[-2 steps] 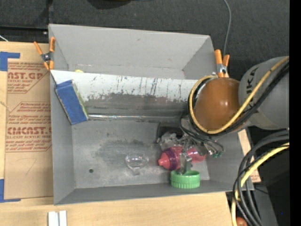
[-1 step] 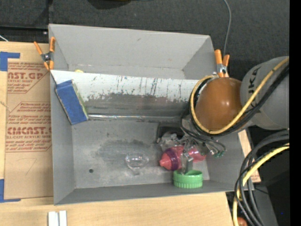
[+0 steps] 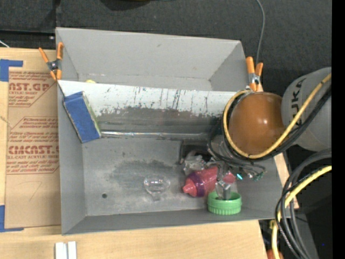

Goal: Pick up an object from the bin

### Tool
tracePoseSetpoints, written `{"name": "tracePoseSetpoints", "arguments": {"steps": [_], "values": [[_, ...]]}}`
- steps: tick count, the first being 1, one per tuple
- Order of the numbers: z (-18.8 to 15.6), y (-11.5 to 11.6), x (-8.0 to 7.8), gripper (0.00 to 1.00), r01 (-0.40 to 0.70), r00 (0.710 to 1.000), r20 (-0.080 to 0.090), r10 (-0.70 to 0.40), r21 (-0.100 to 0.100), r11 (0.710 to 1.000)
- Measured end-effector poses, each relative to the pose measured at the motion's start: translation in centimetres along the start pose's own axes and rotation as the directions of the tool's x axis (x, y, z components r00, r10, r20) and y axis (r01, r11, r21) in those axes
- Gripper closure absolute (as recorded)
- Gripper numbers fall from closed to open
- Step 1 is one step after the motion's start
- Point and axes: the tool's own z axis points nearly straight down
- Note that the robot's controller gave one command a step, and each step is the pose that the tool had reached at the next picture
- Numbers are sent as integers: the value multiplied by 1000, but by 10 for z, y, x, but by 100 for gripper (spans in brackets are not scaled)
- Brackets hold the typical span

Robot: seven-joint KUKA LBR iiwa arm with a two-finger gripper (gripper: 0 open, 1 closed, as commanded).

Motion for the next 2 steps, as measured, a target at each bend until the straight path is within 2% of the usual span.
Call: {"name": "tracePoseSetpoints", "arguments": {"steps": [1,2], "values": [[12,0,5,100,-156,988,9,156,3,988],[12,0,5,100,-156,988,9,156,3,988]]}}
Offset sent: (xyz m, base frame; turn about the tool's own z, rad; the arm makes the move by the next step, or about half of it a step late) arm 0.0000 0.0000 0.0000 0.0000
